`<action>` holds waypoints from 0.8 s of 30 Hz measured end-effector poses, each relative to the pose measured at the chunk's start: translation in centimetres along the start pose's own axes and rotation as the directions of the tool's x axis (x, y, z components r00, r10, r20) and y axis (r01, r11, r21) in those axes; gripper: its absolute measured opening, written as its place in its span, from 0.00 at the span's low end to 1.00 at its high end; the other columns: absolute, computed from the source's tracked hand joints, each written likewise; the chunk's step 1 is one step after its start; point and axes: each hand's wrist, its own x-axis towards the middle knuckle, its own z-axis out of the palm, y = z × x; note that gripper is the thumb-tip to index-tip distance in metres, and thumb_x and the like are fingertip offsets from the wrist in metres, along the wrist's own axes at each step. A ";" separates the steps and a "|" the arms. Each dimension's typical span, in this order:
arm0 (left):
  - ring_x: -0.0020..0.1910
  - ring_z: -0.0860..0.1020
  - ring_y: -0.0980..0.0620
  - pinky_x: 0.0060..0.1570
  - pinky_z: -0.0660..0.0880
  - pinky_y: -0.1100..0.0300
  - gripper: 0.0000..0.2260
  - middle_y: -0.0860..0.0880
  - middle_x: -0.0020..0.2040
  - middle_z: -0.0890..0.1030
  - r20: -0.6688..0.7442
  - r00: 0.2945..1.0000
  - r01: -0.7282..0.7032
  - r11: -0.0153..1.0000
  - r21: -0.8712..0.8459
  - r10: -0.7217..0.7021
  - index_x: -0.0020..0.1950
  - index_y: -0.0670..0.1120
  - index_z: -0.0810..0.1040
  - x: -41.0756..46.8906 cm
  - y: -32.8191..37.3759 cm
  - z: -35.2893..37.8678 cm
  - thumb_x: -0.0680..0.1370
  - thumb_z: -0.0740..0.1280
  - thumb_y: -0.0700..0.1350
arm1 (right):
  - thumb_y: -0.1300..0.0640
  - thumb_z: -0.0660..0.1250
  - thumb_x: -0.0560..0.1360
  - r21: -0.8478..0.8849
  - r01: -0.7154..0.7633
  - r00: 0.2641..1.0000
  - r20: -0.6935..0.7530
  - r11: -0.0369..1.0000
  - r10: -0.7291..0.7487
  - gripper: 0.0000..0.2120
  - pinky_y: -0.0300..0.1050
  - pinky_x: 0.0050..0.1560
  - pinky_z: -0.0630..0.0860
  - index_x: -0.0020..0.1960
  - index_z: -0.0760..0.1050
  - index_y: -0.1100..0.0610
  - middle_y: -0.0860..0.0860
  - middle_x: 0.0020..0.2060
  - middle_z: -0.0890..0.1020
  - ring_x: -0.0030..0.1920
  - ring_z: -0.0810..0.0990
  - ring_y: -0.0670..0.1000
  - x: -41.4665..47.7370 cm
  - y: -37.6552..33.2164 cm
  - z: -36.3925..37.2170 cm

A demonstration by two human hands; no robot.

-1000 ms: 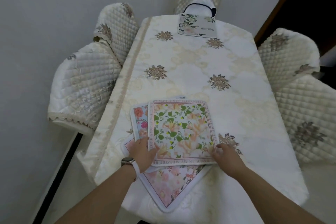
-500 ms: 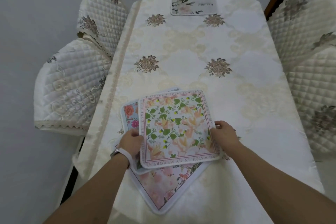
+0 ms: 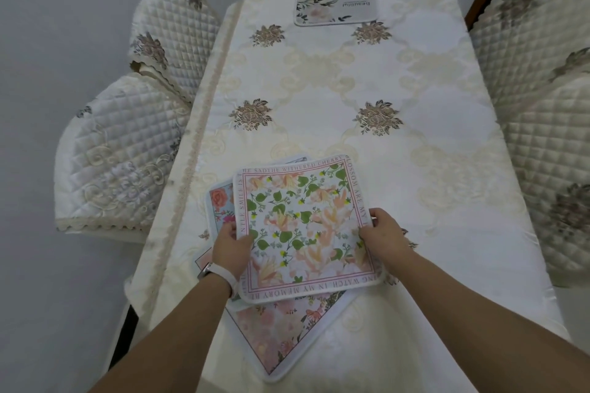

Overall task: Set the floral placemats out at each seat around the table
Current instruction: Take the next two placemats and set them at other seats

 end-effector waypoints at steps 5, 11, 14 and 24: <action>0.43 0.84 0.45 0.46 0.81 0.43 0.07 0.46 0.48 0.84 0.088 0.995 -0.045 0.993 -0.105 0.055 0.53 0.47 0.77 -1.3 -0.1 -0.9 0.76 0.69 0.39 | 0.61 0.63 0.75 -0.022 0.028 0.998 -0.053 0.999 -0.029 0.12 0.53 0.47 0.82 0.57 0.73 0.50 0.48 0.47 0.82 0.46 0.83 0.52 -2.7 -0.6 -0.4; 0.45 0.84 0.43 0.47 0.81 0.42 0.08 0.45 0.49 0.84 0.216 0.968 -0.094 0.983 -0.155 0.127 0.53 0.48 0.77 -2.2 1.1 -2.4 0.76 0.69 0.39 | 0.63 0.63 0.75 0.046 0.043 0.979 -0.200 0.998 -0.033 0.11 0.42 0.35 0.77 0.57 0.74 0.54 0.50 0.48 0.82 0.43 0.82 0.50 -8.2 -1.2 -1.3; 0.46 0.84 0.44 0.47 0.81 0.41 0.09 0.46 0.50 0.85 0.280 0.944 -0.126 0.975 -0.185 0.175 0.54 0.48 0.78 -2.5 1.4 -2.8 0.75 0.70 0.39 | 0.63 0.64 0.75 0.084 0.048 0.958 -0.285 0.995 -0.022 0.11 0.43 0.35 0.77 0.56 0.74 0.53 0.50 0.48 0.82 0.44 0.83 0.51 -11.0 -1.3 -1.5; 0.45 0.83 0.45 0.44 0.81 0.47 0.07 0.46 0.48 0.83 0.491 0.804 -0.252 0.940 -0.230 0.336 0.51 0.48 0.76 -7.4 3.4 -0.2 0.77 0.68 0.37 | 0.63 0.63 0.76 0.203 0.063 0.808 -0.585 0.977 0.069 0.12 0.47 0.40 0.79 0.56 0.75 0.53 0.49 0.47 0.83 0.44 0.83 0.51 -21.2 2.7 -3.0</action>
